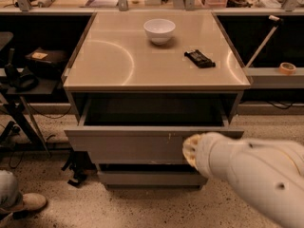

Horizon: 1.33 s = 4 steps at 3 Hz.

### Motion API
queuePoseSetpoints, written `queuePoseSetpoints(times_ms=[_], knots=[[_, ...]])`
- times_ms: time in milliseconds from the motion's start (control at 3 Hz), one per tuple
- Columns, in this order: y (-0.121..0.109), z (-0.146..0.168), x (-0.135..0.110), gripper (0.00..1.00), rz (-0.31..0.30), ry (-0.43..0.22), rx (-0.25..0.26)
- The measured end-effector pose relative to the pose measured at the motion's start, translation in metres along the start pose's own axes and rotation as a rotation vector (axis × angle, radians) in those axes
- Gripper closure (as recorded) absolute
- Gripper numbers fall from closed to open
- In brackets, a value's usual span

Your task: Open top drawer

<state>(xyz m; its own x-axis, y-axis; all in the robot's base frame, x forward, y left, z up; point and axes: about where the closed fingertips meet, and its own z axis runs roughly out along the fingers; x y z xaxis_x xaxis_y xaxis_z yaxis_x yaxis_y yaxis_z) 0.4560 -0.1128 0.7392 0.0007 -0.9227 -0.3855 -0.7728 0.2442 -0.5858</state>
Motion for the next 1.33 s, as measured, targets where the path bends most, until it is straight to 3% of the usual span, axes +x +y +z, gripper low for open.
queuePoseSetpoints(times_ms=[333, 1333], knots=[[0.0458, -0.0132, 0.0158, 0.81, -0.003, 0.038, -0.046], [0.0458, -0.0131, 0.0167, 0.12, -0.001, 0.038, -0.047]])
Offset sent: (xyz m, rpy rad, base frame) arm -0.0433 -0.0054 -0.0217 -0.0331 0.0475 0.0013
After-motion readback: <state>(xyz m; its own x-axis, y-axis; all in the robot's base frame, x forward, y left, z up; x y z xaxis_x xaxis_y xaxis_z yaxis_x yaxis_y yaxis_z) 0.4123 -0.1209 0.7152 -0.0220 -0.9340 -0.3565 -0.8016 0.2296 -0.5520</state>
